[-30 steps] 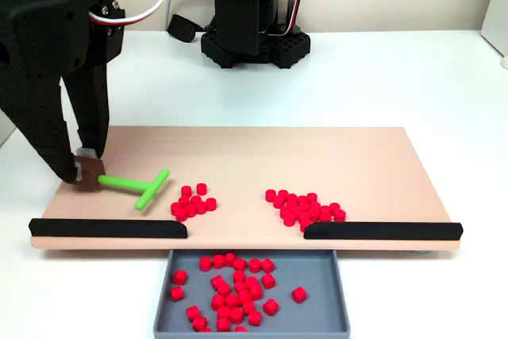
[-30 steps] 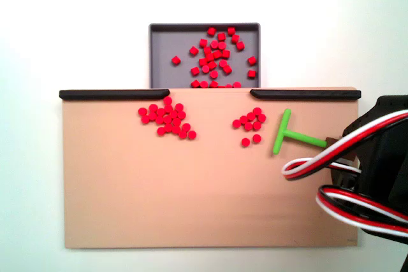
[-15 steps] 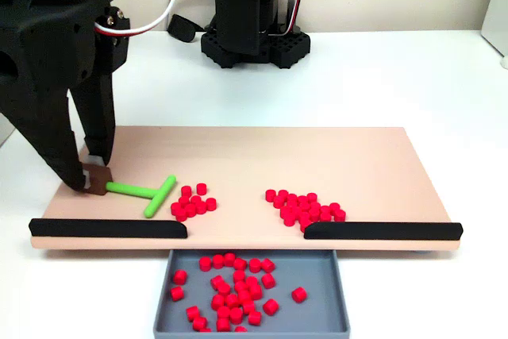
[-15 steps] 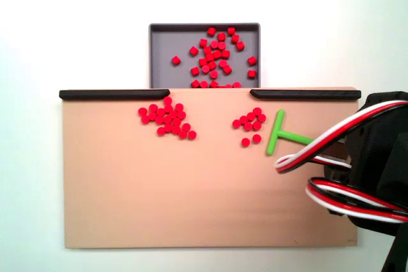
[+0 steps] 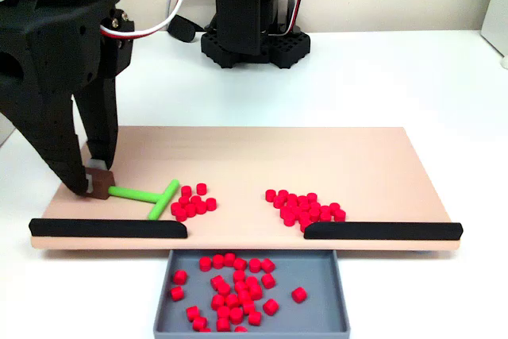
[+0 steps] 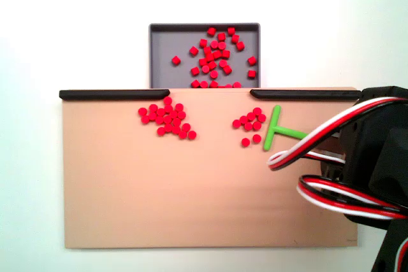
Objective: Push granules from right to the grey container
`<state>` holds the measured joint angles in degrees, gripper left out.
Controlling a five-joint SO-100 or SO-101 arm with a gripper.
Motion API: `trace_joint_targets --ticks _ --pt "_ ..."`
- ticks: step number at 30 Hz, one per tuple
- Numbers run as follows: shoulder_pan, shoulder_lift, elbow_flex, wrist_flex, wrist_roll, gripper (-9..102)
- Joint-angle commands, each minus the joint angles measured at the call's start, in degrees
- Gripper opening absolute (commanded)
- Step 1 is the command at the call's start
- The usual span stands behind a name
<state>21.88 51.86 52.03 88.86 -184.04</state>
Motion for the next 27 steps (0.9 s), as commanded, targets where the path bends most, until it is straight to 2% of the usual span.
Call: trace_joint_targets --ticks 1,27 --pt "-0.5 0.2 -1.6 -0.3 -32.4 0" --pt "-2.9 1.1 -0.4 0.0 -25.6 0"
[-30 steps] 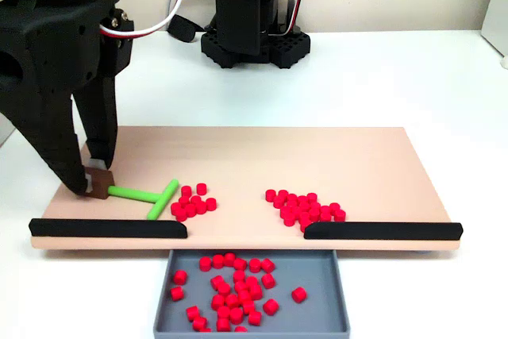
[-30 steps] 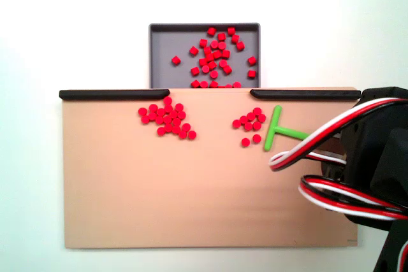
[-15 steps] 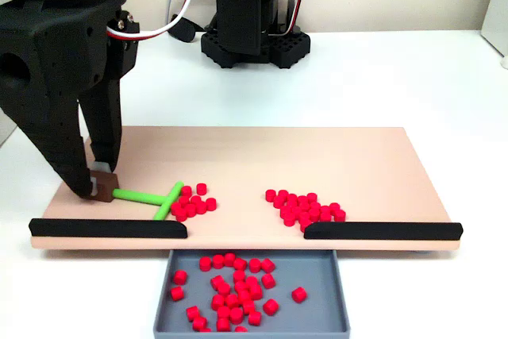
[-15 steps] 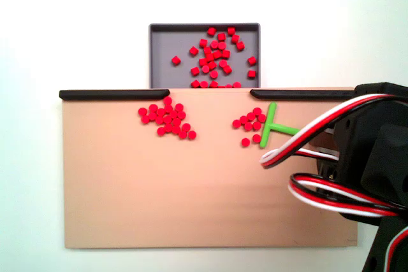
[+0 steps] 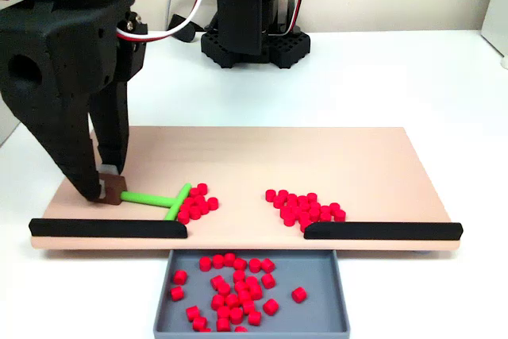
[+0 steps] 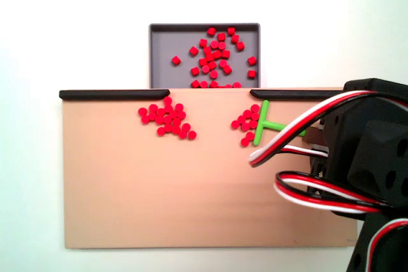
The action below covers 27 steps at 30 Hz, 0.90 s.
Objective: Push granules from right to the grey container
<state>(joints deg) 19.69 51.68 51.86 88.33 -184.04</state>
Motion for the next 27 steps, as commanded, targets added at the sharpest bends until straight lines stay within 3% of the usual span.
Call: trace_joint_targets --ticks 1,13,27 --pt "-0.7 1.3 -0.3 0.6 -25.2 0" --pt "-1.6 2.5 1.1 0.8 -21.6 0" --pt "-2.5 2.6 0.8 0.3 -10.1 0"
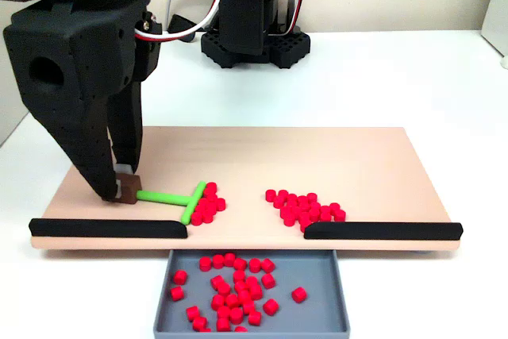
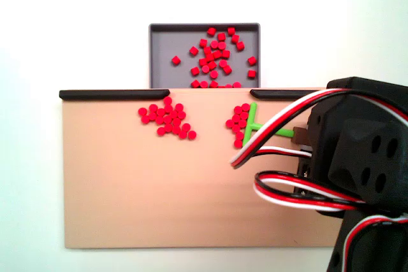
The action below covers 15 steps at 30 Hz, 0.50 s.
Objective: Push granules from right to the grey container
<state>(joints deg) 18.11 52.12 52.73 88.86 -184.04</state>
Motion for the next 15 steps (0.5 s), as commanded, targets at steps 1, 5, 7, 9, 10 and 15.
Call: trace_joint_targets --ticks 1,5,7,9,10,15 --pt "-1.0 2.2 -0.1 -0.3 -9.2 0" --pt "-1.2 2.0 -0.4 -0.3 -4.8 0" --pt "-1.3 2.1 -0.2 -0.3 -3.1 0" --pt "-1.6 2.2 0.0 -0.3 -1.2 0" --pt "-1.7 2.2 0.0 -0.3 -0.3 0" --pt "-2.2 2.0 0.0 -0.3 5.7 0"
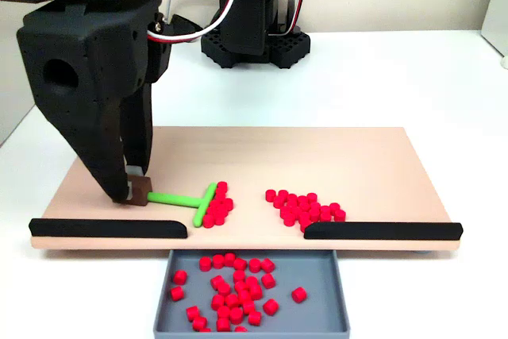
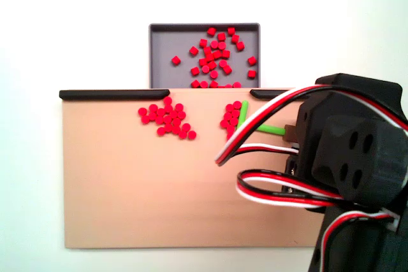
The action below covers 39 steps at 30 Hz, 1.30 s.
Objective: Push granules from right to the grey container
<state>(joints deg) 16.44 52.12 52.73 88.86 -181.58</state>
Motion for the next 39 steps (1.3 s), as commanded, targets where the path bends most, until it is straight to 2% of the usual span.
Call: trace_joint_targets --ticks 1,31,39 --pt "-0.6 2.0 0.0 -0.3 4.7 0" --pt "-3.9 2.1 0.1 -0.3 25.9 0" --pt "-5.8 2.0 -0.7 -0.3 36.4 0"
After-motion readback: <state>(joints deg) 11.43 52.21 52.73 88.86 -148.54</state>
